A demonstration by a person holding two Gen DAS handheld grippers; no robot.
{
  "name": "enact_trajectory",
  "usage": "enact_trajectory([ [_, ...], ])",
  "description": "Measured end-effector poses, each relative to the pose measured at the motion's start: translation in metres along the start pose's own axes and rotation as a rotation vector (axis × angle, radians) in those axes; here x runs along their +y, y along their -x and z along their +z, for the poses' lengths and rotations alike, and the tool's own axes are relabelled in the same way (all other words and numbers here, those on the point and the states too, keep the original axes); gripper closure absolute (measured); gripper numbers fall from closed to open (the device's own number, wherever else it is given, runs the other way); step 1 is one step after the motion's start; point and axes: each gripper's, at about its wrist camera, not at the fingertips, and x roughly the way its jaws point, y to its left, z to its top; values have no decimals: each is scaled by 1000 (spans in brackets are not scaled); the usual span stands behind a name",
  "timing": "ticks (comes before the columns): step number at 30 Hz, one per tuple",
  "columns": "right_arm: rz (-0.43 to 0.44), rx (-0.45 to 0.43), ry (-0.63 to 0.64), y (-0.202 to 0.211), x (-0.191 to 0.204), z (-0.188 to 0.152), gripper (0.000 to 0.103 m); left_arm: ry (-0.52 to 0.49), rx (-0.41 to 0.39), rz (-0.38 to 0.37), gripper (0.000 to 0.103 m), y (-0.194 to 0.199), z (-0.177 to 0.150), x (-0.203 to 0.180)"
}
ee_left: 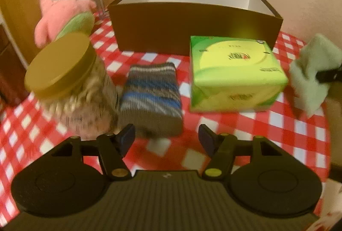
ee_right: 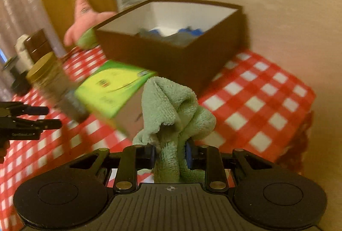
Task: Organize soft objects
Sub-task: 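Grasp the striped knit sock with the left gripper while the right holds the towel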
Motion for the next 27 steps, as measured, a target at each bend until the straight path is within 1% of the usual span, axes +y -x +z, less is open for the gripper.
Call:
enact_trajectory([
  [4,-20,-15,-31,-3,-18,11,76,-74,13,10,37,-22,13,-1],
  [7,-27,-16,-40,-8,-28,16,76,-95,30,18,36,-38,19,-4],
  [10,-21,-11,-50,-12,-33,19,76,-116,41,32,37,-50,19,-8],
  [12,-21,-6,-53,-16,-34,21,76,-128,69,50,45,-58,17,-10],
  [13,-20,-4,-55,-19,-34,22,76,-124,77,51,45,-62,15,-10],
  [16,-16,4,-62,-23,-36,24,76,-87,78,28,52,-66,11,-6],
  [18,-13,6,-63,-24,-36,25,76,-57,72,5,70,-63,10,-3],
  [21,-4,12,-61,-27,-35,26,76,-11,63,-16,85,-54,8,0],
  [24,8,18,-60,-29,-34,27,76,30,75,-21,89,-43,1,1],
  [27,20,25,-53,-31,-31,27,76,66,110,-32,90,-25,-12,-2],
])
